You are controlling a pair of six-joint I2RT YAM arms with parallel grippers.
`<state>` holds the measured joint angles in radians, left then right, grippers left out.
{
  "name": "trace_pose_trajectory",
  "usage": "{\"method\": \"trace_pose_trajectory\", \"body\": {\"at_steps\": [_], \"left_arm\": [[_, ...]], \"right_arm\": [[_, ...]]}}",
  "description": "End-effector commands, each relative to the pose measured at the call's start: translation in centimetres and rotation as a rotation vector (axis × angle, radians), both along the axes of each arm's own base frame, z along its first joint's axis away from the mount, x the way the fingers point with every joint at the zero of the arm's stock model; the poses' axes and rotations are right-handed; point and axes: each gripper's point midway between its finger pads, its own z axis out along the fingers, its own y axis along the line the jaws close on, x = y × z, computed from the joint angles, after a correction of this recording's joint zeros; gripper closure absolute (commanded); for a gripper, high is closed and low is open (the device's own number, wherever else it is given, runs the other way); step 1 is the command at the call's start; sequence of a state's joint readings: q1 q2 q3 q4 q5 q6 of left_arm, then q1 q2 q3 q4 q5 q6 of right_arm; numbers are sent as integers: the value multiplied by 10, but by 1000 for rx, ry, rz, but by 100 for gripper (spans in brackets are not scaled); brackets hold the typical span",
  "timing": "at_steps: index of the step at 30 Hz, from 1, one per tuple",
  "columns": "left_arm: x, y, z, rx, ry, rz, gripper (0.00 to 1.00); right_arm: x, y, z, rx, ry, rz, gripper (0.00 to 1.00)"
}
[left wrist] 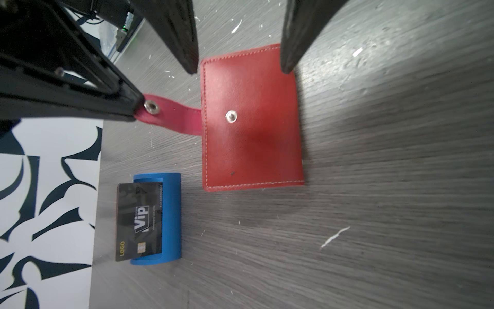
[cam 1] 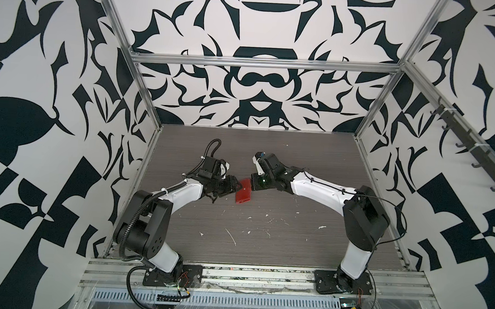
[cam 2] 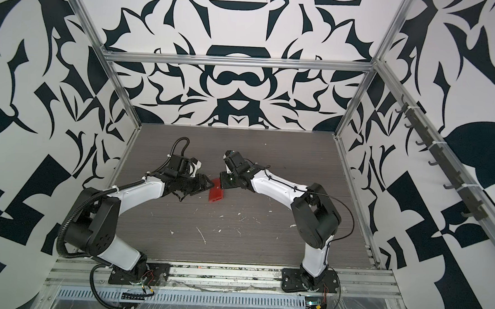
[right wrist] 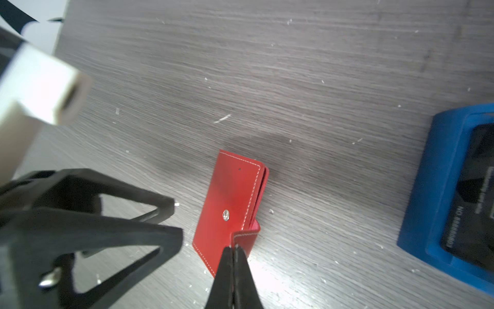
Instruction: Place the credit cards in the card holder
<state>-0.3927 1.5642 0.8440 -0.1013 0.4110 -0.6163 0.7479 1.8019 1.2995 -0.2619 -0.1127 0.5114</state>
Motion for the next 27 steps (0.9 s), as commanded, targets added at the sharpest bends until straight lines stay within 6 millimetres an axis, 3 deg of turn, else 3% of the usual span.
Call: {"method": "trace_pose_trajectory", "body": {"at_steps": [1, 27], "left_arm": [[-3, -6, -3, -8, -7, -15, 41], [-6, -20, -14, 8, -17, -63, 35]], "right_arm": [[0, 10, 29, 91, -47, 7, 100], [-7, 13, 49, 184, -78, 25, 100]]}}
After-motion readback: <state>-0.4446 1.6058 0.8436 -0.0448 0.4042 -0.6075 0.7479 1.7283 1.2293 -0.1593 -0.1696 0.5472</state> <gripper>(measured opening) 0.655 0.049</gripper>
